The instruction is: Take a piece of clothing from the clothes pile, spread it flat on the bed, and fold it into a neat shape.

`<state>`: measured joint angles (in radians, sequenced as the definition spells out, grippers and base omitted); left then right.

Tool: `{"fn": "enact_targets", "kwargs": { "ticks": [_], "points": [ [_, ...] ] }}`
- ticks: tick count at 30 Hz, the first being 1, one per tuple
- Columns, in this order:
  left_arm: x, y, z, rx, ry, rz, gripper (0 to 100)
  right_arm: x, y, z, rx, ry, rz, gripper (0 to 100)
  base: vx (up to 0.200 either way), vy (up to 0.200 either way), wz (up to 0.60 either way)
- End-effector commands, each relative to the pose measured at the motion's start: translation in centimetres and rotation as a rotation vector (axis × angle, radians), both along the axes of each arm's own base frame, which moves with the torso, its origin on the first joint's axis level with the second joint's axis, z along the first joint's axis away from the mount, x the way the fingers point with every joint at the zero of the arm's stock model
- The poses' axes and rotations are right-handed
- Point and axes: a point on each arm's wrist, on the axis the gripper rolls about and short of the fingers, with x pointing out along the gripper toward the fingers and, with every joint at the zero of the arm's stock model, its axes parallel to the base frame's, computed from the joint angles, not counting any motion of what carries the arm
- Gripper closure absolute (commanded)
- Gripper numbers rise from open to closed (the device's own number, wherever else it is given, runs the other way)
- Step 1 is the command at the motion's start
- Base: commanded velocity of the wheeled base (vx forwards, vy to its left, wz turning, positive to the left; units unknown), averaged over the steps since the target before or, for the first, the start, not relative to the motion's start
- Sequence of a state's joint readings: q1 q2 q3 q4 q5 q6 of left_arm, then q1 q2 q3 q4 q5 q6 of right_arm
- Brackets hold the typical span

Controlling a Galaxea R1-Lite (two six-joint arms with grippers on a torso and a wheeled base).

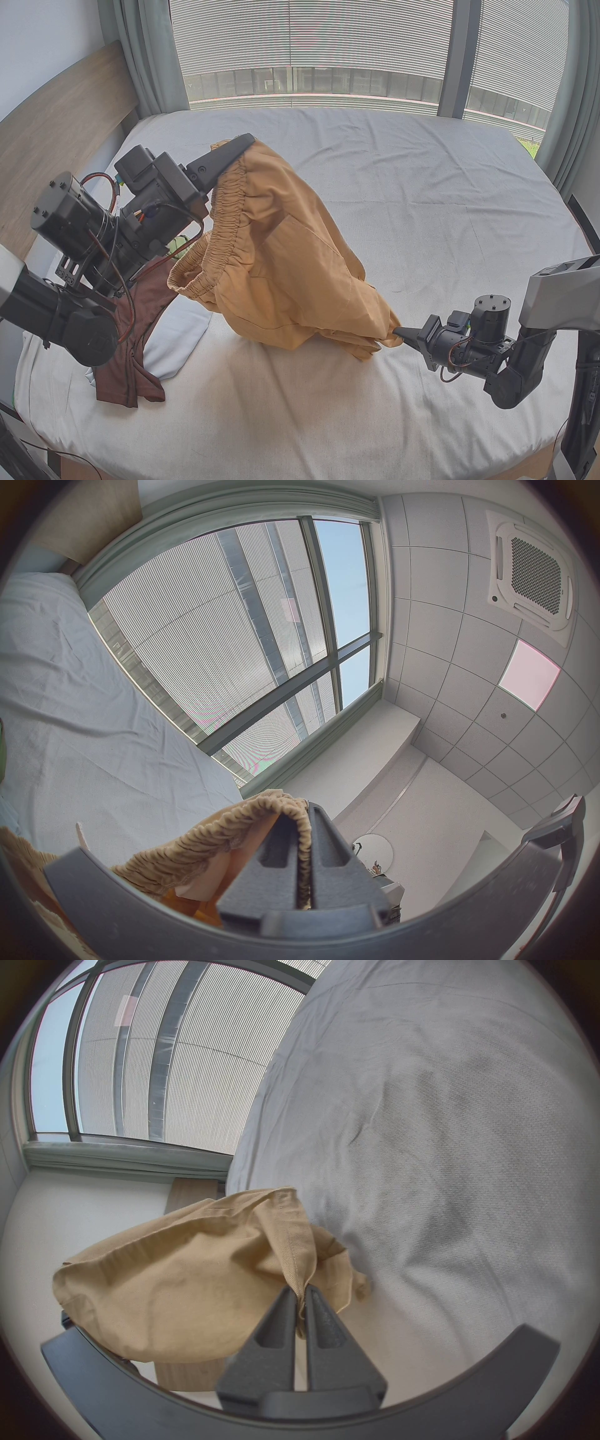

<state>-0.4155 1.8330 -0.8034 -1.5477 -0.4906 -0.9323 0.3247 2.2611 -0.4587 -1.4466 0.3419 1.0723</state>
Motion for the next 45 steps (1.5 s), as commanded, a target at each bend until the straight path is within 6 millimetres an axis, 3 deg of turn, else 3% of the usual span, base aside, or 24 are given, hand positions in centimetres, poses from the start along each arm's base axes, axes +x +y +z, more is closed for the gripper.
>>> {"fn": "enact_targets", "kwargs": {
  "ticks": [1, 10, 11, 16, 21, 25, 31, 32, 37, 45],
  "points": [
    [0.1, 0.0, -0.1, 0.001, 0.003, -0.001, 100, -0.6, -0.5, 1.6, 0.068, -0.041, 0.023, 100, 0.000, 0.000, 0.00],
    [0.4, -0.2, -0.4, 0.003, 0.011, 0.000, 100, -0.8, -3.2, 5.5, 0.110, -0.169, -0.025, 100, 0.000, 0.000, 0.00],
    [0.4, -0.1, -0.4, 0.002, 0.015, -0.005, 100, -0.9, -3.7, 6.9, 0.119, -0.217, -0.037, 100, 0.000, 0.000, 0.00],
    [0.5, -0.1, -0.6, 0.004, 0.023, -0.004, 100, -1.7, -5.2, 10.3, 0.141, -0.330, -0.053, 100, 0.000, 0.000, 0.00],
    [1.6, 0.1, -2.9, 0.035, 0.090, 0.016, 100, -2.6, -6.1, 11.9, 0.148, -0.366, -0.039, 100, 0.000, 0.000, 0.00],
    [3.5, 0.6, -6.1, 0.076, 0.173, 0.050, 100, -2.6, -5.9, 11.2, 0.122, -0.340, -0.030, 100, 0.000, 0.000, 0.00],
    [5.6, 1.3, -8.8, 0.118, 0.214, 0.099, 100, -2.4, -5.2, 6.2, 0.000, -0.214, 0.017, 100, 0.000, 0.000, 0.00],
    [5.6, 1.3, -8.9, 0.118, 0.217, 0.101, 100, -2.4, -5.1, 6.1, -0.004, -0.211, 0.020, 100, 0.000, 0.000, 0.00],
    [6.7, 2.3, -10.0, 0.133, 0.224, 0.140, 100, -2.9, -4.5, 1.8, -0.111, -0.112, 0.085, 100, 0.000, 0.000, 0.00],
    [7.0, 2.6, -10.0, 0.133, 0.221, 0.150, 100, -4.3, -3.8, -1.8, -0.214, -0.027, 0.174, 100, 0.000, 0.000, 0.00]
  ]
}}
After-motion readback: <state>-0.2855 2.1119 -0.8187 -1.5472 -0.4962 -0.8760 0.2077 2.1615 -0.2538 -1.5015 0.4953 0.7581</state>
